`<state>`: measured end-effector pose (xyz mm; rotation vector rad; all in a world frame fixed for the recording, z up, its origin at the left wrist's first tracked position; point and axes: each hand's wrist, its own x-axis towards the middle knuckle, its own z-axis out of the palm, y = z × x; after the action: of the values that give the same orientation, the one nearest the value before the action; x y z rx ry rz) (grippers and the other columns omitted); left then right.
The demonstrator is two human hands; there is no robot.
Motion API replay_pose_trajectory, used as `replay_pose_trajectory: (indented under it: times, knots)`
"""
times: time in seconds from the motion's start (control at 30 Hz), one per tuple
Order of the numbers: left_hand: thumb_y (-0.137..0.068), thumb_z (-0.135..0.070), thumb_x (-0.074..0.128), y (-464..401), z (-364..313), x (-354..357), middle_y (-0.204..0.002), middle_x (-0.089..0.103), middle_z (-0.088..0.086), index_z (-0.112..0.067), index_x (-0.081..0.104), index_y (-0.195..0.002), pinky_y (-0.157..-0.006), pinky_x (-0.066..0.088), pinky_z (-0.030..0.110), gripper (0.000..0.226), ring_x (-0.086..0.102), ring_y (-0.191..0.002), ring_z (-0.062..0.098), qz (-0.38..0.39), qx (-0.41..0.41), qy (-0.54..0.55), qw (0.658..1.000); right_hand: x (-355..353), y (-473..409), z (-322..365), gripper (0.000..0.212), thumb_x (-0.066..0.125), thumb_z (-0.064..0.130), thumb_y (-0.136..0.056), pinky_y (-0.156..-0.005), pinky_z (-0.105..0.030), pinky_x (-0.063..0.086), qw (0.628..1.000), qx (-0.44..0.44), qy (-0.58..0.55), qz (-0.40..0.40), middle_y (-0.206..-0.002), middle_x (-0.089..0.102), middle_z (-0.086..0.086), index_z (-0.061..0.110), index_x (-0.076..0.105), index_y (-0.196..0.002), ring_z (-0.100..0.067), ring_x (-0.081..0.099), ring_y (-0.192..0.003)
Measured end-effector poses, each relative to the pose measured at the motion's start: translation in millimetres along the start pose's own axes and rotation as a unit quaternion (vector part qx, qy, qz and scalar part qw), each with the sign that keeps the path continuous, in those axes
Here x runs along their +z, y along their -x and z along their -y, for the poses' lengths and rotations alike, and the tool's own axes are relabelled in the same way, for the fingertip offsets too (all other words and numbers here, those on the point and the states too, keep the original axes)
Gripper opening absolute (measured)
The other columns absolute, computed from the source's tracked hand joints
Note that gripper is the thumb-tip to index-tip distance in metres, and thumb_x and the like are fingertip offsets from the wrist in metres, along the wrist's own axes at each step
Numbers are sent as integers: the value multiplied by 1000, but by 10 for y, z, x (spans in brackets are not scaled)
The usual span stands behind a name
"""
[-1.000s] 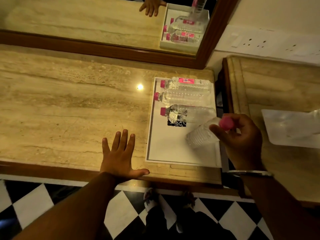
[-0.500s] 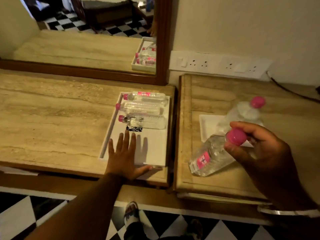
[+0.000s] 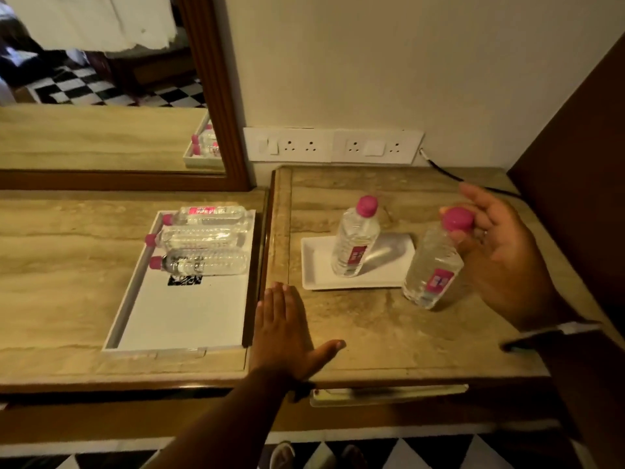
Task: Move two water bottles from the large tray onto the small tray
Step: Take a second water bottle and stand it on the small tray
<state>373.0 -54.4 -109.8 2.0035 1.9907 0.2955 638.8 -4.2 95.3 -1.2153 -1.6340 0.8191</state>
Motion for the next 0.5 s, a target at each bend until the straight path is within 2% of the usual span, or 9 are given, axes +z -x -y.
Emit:
replay_pose_trajectory:
  times: [0.13,0.27,0.4,0.5]
  knots:
    - [-66,-107,23,-17,29,18,-166,-15,22,-6,-6,-158,-124,-5,53,140,-22,-150,34,15,8,-19,1000,83,-259,-91,54,54,8,-95,-105,-35,45,1000,2,11,-13,-136,55,-6,29,35,-141,-10,56,-122]
    - [-65,-108,23,-33,58,50,-166,-15,22,-7,-7,-158,-123,-7,55,141,-23,-150,34,12,9,-8,1000,220,-456,-256,55,52,6,-95,-101,-26,46,999,10,35,13,-132,58,-2,29,34,-142,-4,57,-118]
    - [-64,-108,23,-9,62,44,-166,-18,20,-9,-8,-158,-123,-8,56,140,-25,-149,33,15,9,-8,1000,272,-600,-388,56,51,5,-95,-102,-26,45,997,29,49,55,-125,59,6,31,33,-141,0,55,-118]
    - [-64,-108,23,-12,57,37,-166,-16,20,-7,-6,-159,-123,-7,57,141,-23,-150,34,11,3,-15,1000,226,-685,-444,56,52,10,-96,-101,-27,45,993,30,56,99,-129,58,8,39,33,-141,1,52,-121]
